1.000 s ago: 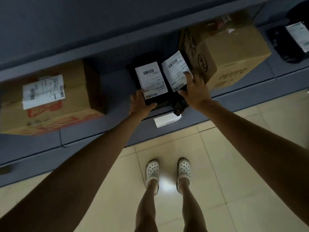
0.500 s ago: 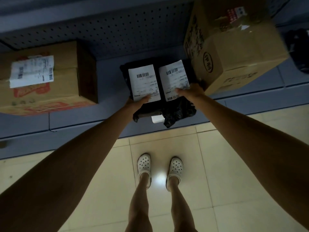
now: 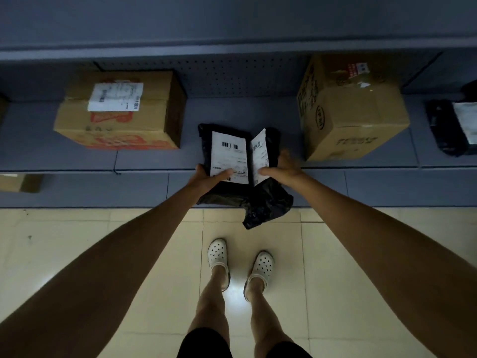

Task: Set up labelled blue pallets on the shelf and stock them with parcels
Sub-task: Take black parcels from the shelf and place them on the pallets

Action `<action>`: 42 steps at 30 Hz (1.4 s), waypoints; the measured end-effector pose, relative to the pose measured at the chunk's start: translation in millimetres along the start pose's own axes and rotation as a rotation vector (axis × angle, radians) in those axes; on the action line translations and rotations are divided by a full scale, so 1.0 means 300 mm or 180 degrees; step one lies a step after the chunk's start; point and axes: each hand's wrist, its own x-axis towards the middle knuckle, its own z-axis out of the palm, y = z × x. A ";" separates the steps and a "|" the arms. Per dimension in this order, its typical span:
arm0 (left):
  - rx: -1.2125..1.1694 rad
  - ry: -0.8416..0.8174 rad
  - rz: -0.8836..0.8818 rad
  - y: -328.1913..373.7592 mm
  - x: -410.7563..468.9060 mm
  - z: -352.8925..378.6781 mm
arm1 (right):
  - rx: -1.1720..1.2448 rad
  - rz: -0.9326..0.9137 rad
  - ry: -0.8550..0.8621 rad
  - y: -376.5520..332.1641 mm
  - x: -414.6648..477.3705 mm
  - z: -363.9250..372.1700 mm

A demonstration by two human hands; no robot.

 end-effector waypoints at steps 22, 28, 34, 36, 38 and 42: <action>-0.0402 0.1707 -0.0400 -0.565 -1.092 -1.121 | -0.1089 -0.1470 -0.1220 -0.874 -0.739 0.904; -0.0958 0.2089 0.0225 -0.681 -1.428 -1.521 | -0.1180 -0.2271 -0.1028 -1.242 -0.979 1.229; -0.1457 0.2669 0.0747 -0.612 -1.612 -1.870 | -0.0764 -0.2838 -0.0907 -1.629 -1.145 1.328; -0.1587 0.2815 0.0886 -0.532 -1.636 -1.972 | -0.0564 -0.2923 -0.0853 -1.756 -1.164 1.317; -0.1608 0.2977 0.0970 -0.431 -1.632 -2.079 | -0.0427 -0.3026 -0.0815 -1.879 -1.162 1.294; -0.1531 0.2835 0.1201 -0.233 -1.565 -2.292 | -0.0402 -0.3162 -0.0478 -2.113 -1.101 1.226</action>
